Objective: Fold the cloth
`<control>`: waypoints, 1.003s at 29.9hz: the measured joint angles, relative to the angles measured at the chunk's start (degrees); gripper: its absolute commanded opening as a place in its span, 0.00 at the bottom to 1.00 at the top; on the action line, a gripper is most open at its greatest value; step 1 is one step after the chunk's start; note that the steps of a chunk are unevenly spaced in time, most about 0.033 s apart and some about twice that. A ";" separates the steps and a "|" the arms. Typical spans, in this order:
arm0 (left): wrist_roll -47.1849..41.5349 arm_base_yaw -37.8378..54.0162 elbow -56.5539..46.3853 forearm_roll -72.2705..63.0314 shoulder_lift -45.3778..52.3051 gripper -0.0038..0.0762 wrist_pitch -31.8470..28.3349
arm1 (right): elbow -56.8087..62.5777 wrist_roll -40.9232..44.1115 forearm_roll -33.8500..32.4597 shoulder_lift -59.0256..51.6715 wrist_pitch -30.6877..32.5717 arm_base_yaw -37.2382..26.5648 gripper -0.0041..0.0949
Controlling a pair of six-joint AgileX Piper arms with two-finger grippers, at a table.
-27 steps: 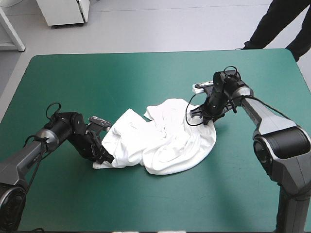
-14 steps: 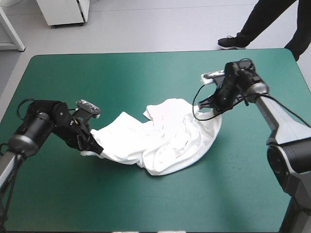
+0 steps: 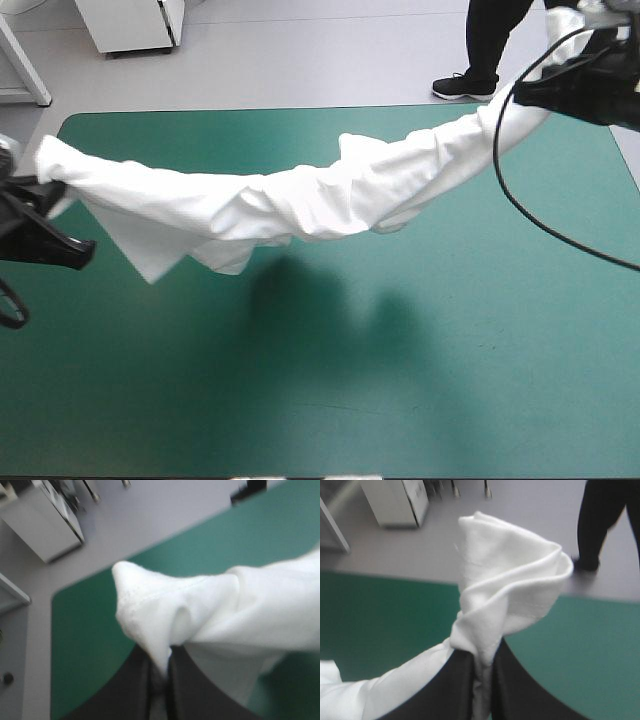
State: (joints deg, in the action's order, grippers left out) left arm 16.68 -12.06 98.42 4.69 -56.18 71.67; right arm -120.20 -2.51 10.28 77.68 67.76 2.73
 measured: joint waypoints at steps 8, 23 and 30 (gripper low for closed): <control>-1.60 0.00 14.73 -3.10 1.05 0.02 0.37 | -6.35 -0.62 3.56 -14.12 -3.26 -0.06 0.03; -9.13 0.00 13.30 -13.36 7.05 0.02 0.55 | -2.19 -0.39 4.43 -21.59 0.35 -0.06 0.03; -12.06 0.00 -5.95 -11.61 4.15 0.02 0.55 | 10.46 -0.61 3.62 -12.56 1.63 -0.06 0.03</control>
State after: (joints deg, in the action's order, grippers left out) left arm 4.61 -12.06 92.48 -6.92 -52.03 72.22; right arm -109.74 -3.12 13.89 65.12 69.39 2.67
